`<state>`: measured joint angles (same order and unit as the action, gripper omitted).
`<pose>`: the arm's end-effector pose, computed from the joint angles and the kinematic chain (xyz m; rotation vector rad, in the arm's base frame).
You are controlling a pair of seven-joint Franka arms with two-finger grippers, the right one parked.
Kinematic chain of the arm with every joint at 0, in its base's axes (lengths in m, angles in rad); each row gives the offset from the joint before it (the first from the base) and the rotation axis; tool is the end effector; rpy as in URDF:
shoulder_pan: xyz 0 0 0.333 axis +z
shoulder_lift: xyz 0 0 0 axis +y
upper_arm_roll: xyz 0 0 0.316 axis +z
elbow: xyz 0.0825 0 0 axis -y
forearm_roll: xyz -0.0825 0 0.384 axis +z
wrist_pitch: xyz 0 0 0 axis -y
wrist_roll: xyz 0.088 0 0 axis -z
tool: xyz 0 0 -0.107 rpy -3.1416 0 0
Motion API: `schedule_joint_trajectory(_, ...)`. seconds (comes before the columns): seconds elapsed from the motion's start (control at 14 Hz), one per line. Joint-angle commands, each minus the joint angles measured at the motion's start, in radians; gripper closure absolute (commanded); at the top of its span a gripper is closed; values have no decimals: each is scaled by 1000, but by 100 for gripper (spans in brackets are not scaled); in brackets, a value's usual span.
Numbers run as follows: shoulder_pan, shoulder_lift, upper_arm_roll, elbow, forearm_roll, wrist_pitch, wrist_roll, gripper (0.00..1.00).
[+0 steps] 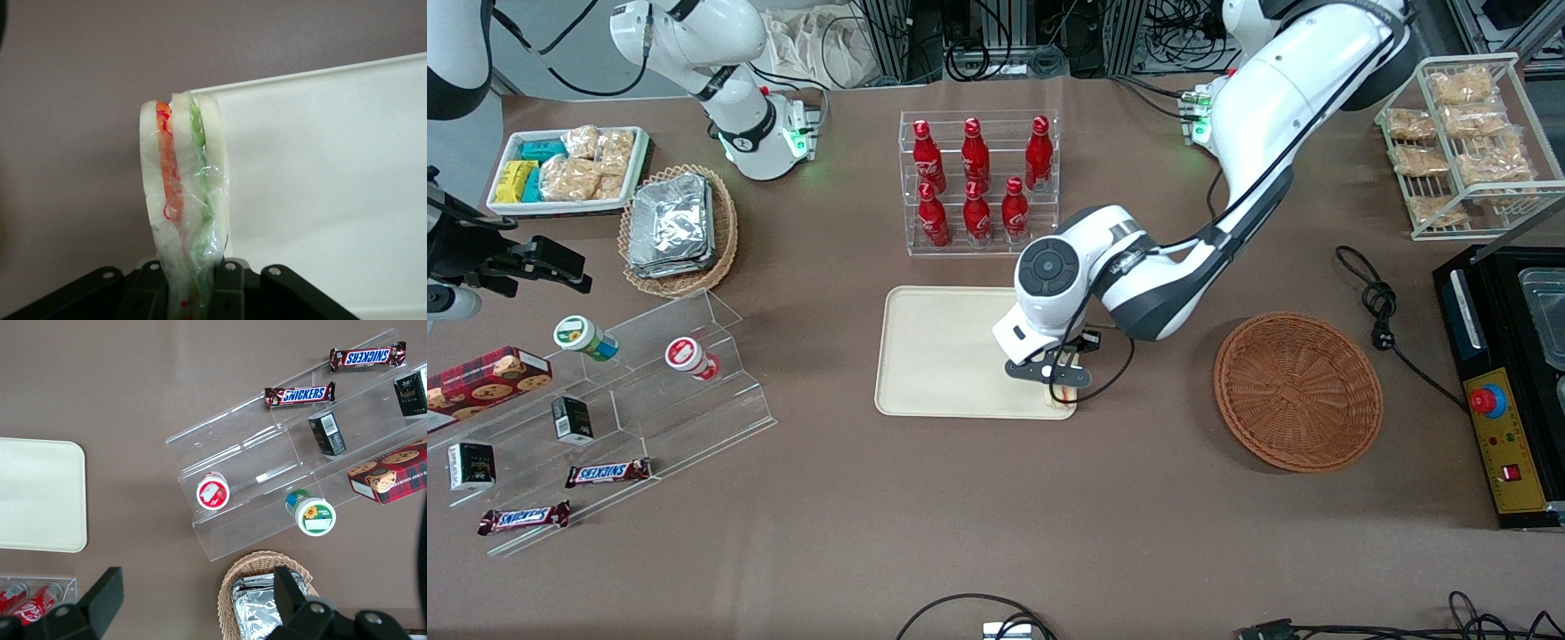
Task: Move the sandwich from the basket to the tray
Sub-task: 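Lower the sandwich onto the tray and open the left gripper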
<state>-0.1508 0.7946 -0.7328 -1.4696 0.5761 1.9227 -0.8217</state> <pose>0.5382 -0.4462 0.2801 -3.0256 0.2705 0.1040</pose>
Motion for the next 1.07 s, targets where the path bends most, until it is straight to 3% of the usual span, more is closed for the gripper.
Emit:
schedule_joint_trajectory(0.0,-45,29,6,15,44,3,-65,100)
schedule_joint_trajectory(0.57,-44,28,30,-63,45,104,-102,100)
schedule_joint_trajectory(0.71,-44,25,43,-81,44,139,-105,96)
schedule_joint_trajectory(0.79,-44,26,43,-81,44,139,-111,80)
schedule_joint_trajectory(0.93,-44,26,43,-81,45,142,-125,1)
schedule_joint_trajectory(1.0,-44,26,43,-81,44,142,-131,0)
